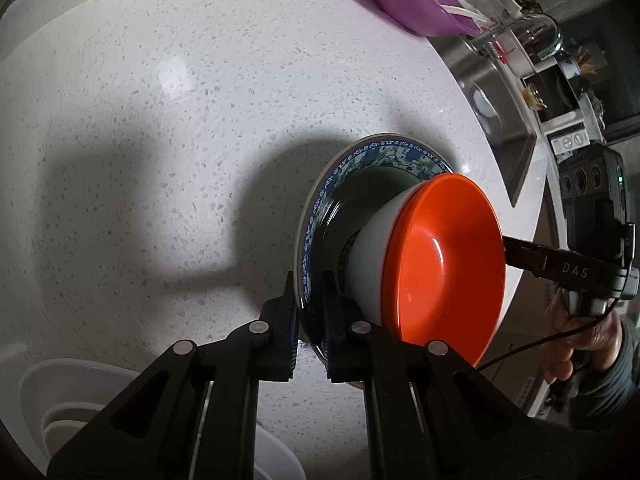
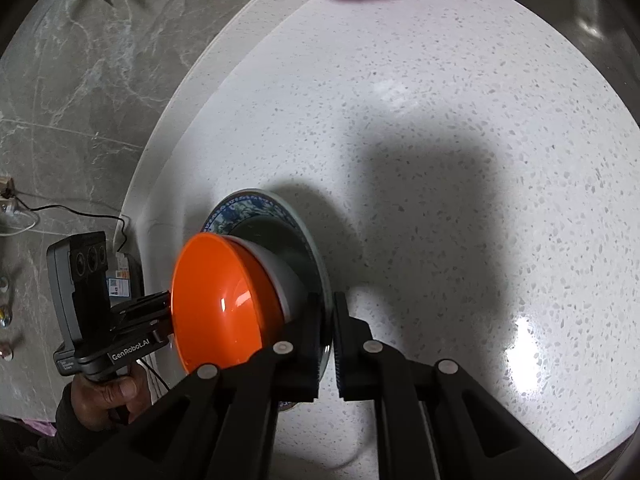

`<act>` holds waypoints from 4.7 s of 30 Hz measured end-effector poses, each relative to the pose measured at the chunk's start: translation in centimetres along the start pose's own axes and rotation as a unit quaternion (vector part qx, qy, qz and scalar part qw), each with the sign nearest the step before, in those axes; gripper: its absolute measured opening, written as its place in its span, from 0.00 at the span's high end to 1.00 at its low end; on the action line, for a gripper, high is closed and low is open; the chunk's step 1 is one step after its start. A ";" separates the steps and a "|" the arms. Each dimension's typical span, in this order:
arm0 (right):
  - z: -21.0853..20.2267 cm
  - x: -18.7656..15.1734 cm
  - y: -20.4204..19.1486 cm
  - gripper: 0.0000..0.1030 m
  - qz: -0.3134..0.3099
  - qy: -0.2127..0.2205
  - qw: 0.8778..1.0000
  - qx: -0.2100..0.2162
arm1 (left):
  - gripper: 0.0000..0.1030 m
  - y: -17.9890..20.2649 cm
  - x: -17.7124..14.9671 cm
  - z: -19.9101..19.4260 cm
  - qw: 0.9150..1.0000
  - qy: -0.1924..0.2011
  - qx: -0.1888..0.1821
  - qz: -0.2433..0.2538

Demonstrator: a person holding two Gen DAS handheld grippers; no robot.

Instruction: Organize plates and bowls

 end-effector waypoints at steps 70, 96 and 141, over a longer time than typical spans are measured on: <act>10.5 -8.2 -18.7 0.90 -0.127 -0.182 0.975 0.030 | 0.95 -20.5 -17.1 -17.8 0.975 0.071 0.021 -0.210; 15.2 -10.4 -16.9 0.90 -0.154 -0.198 0.968 -0.026 | 0.95 -23.5 -21.6 -10.4 0.972 0.053 0.019 -0.228; 3.7 -11.2 -20.1 0.20 -0.282 0.061 0.955 -0.067 | 0.20 -18.3 -24.6 -23.8 0.900 0.287 0.241 -0.225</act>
Point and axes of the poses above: each gripper's, at about its wrist camera, not at the fingertips, and z roughly the way its jaws point, y to its right, x to its top, the point moved 9 cm from there along z, roughly the way its jaws point, and after that the axes turned 11 degrees about x, right-handed, at the moved point
